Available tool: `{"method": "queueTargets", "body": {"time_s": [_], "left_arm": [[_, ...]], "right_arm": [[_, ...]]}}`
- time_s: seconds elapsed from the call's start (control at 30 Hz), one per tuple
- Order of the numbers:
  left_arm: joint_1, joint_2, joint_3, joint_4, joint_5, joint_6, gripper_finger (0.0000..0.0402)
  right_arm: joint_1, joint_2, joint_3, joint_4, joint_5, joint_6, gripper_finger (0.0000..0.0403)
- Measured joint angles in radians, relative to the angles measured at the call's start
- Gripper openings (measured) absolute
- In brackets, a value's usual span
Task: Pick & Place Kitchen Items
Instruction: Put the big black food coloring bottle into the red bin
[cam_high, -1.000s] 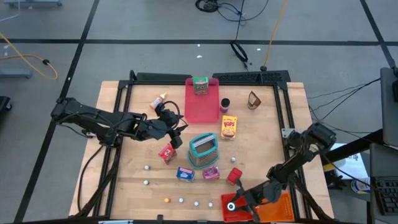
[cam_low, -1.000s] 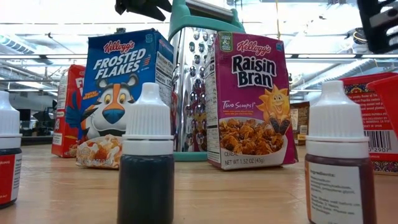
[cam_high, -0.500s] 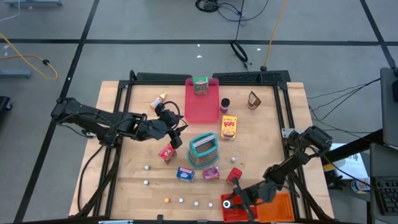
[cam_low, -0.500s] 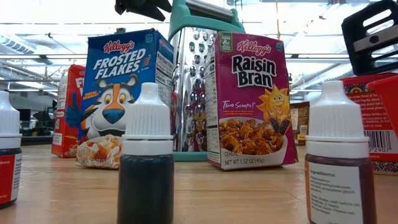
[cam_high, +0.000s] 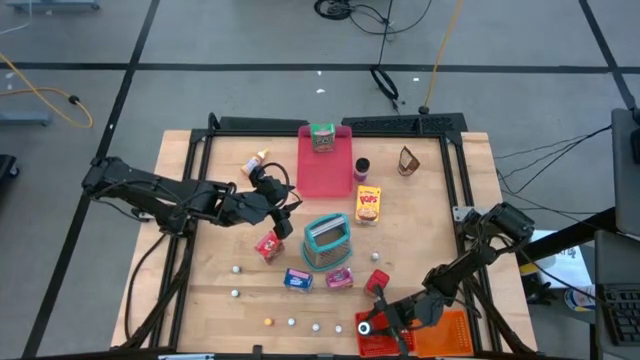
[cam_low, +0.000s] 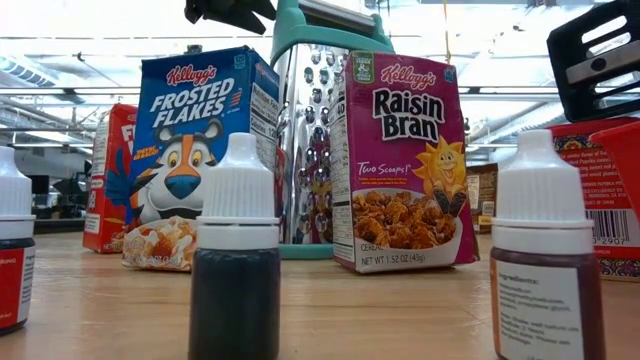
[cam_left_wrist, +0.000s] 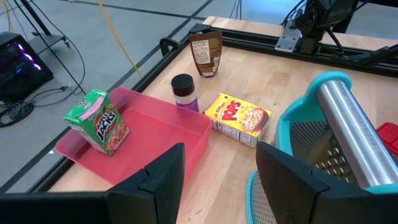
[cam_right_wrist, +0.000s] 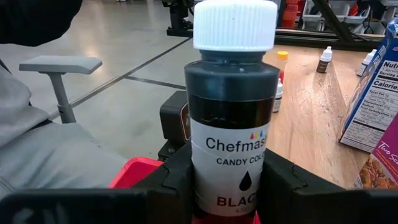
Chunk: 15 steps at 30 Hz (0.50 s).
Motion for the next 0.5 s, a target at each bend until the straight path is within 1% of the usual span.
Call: {"method": "queueTargets", "body": {"time_s": [0.17,0.27,0.5], "left_arm": [[0.000,0.000,0.000,-0.004,0.000,0.000,0.0200],[0.000,0.000,0.000,-0.004,0.000,0.000,0.0200],[0.000,0.000,0.000,-0.004,0.000,-0.001,0.0200]], "right_arm": [[0.000,0.000,0.000,-0.005,0.000,0.002,0.0156],[0.000,0.000,-0.001,-0.009,-0.001,0.002,0.0169],[0.000,0.001,-0.002,-0.012,-0.002,0.005,0.0175]]}}
